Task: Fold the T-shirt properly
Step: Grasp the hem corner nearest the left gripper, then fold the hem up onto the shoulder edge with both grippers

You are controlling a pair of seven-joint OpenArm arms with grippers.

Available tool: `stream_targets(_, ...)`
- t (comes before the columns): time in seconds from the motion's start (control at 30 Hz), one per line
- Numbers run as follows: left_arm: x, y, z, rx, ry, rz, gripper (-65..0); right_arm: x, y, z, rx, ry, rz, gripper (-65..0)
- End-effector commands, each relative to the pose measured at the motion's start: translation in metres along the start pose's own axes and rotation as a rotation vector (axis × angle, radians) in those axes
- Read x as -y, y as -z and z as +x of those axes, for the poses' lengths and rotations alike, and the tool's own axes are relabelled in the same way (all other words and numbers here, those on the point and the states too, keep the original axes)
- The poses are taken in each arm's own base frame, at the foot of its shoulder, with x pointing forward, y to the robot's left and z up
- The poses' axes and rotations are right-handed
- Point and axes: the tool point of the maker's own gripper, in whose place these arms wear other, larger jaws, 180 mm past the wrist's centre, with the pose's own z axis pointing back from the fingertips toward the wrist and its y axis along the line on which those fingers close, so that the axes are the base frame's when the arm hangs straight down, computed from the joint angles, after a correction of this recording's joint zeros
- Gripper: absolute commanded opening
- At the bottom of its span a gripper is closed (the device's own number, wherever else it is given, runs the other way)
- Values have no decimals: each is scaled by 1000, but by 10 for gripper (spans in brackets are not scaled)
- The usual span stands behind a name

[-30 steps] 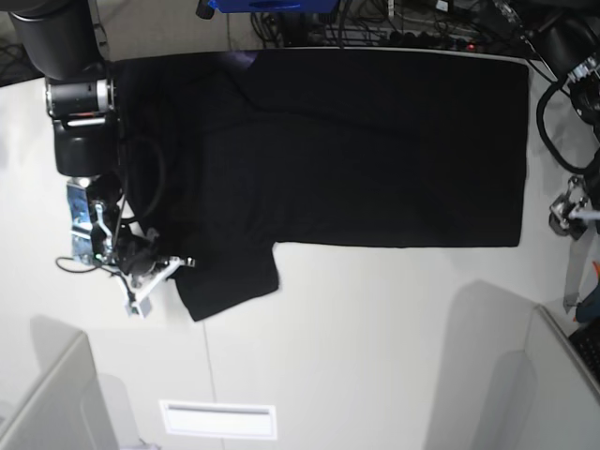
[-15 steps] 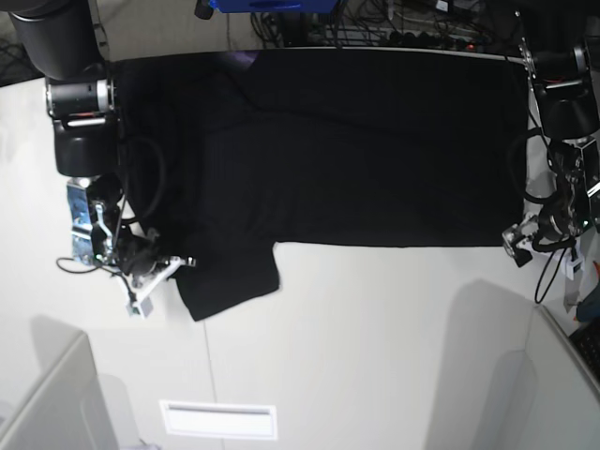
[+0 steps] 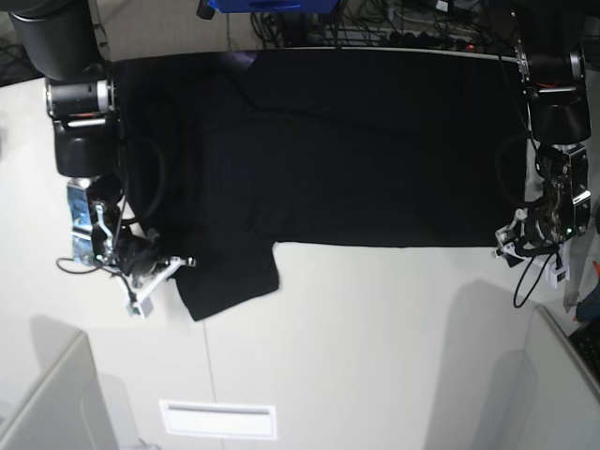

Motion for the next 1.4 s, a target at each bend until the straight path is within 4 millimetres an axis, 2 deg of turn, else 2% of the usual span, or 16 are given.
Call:
stream_targets(0.0,5,-2,0,-23,-5,-24,-306,1,-7,23,45,-13,-3,-650)
stream_targets(0.13,6,-1,-2,-26,-5,-25,-441,1,-7,22,47,-12,-3,-650)
stream_targets(0.2,6,0,-6,-32,-5,-24,-561,1,-7,22,48,-12,-3,-650)
stream_targets(0.23,5,0,-7,-33,-5,-23,-643,1,-7,22,48,-12,-3,-650)
stream_targets(0.33,4,-2,-4,-26,-10,-24,-650,3,-11,27,59,-22,-7,-650)
stream_targets(0.43,0,-7,0,-13,1,-19,-650,-6,-19,36,106,-60,6,-650)
stream_targets(0.47,2,-13,10,15,18,-24,-650,-9,-24,40,126,-70,7,-650)
stream_targets(0.6,15,-31,21,79,66,-61,-650,3,-51,45,180,-29,-2,-650)
stream_targets(0.73,10,-51,24,60,-34,-119,-650,9,-77,43,218,-18,-16,-650)
stream_targets(0.83,14,-67,22,59,-53,-172,-650,9,-95,30,196,-24,-28,-650)
stream_targets(0.87,18,-75,19,62,-37,-187,-650,3,-99,24,193,-23,-20,-650)
stream_targets(1.03,25,-88,-11,-9,37,-197,-650,-8,-129,-14,180,8,-27,-650)
stream_targets(1.13,11,-92,-28,-29,36,-171,-650,-13,-150,-35,190,13,-48,-650)
stream_targets(1.23,-9,-101,-32,-28,94,-144,-650,-16,-167,-48,197,-9,-72,-650)
stream_targets(1.37,-37,-113,-39,-47,202,-111,-650,-20,-178,-64,210,54,-3,-650)
